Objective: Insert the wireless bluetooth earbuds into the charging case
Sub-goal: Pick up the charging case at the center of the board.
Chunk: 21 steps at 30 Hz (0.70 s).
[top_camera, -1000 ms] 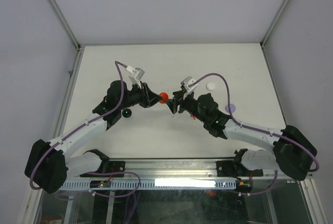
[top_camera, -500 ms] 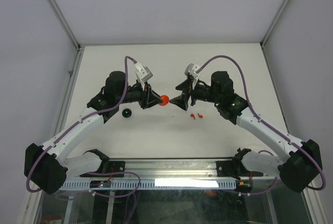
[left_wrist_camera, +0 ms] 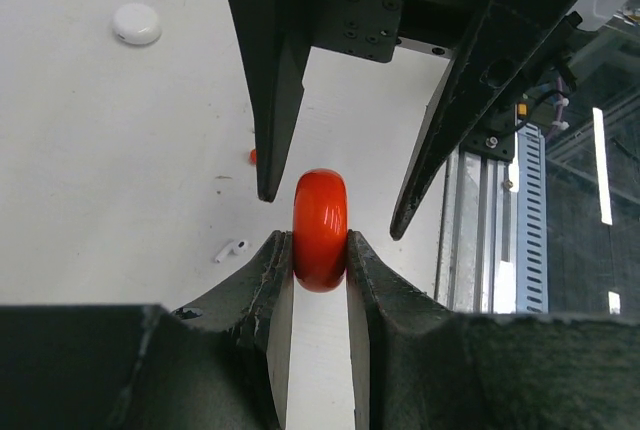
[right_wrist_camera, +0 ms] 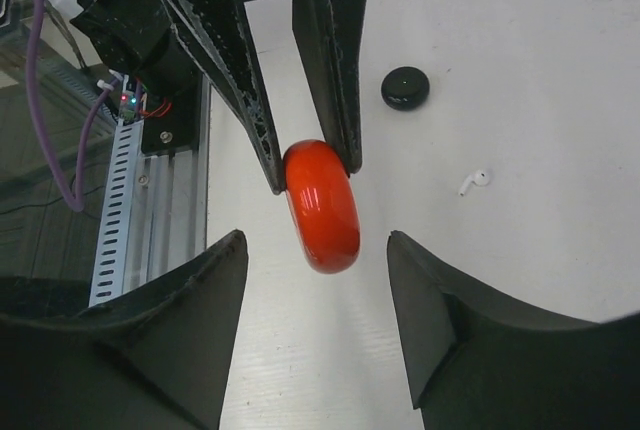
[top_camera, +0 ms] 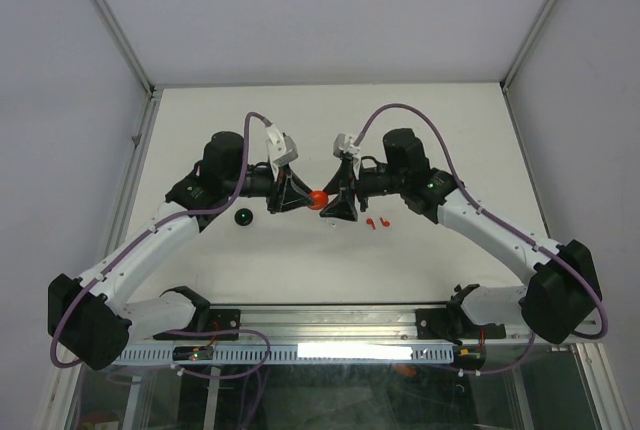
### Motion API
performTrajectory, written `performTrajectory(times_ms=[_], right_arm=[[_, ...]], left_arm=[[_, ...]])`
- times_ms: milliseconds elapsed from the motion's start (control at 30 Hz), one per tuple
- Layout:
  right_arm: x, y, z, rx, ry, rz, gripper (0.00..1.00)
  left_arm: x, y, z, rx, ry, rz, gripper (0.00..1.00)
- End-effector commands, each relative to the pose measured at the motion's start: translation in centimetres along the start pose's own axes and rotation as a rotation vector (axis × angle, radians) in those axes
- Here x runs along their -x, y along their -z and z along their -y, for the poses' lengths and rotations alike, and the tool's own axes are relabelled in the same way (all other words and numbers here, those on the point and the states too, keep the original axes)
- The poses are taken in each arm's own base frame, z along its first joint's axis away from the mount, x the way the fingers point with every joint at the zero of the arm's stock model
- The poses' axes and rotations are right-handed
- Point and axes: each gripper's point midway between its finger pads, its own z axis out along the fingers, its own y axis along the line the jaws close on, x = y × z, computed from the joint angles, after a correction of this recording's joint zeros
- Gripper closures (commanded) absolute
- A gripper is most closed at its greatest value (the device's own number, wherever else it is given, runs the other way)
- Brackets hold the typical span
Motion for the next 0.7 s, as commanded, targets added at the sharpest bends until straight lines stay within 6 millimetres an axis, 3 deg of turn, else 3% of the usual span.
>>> performTrajectory(times_ms=[0, 400, 667], right_arm=[[2.6, -0.5, -1.4, 0.098, 0.075, 0.044, 0.42], [2.3, -0.6, -2.4, 0.157, 0.069, 0.029, 0.85], [3.0, 0.2, -1.7, 0.109, 0.034, 0.089, 0.94]], left_arm=[[2.1, 0.0, 1.5, -0.088, -0.092, 0.039, 0.84], [1.2, 0.2, 1.6, -0.081, -0.093, 0.022, 0.8], [1.8, 0.7, 0.4, 0.042, -0.053, 0.07, 0.56]])
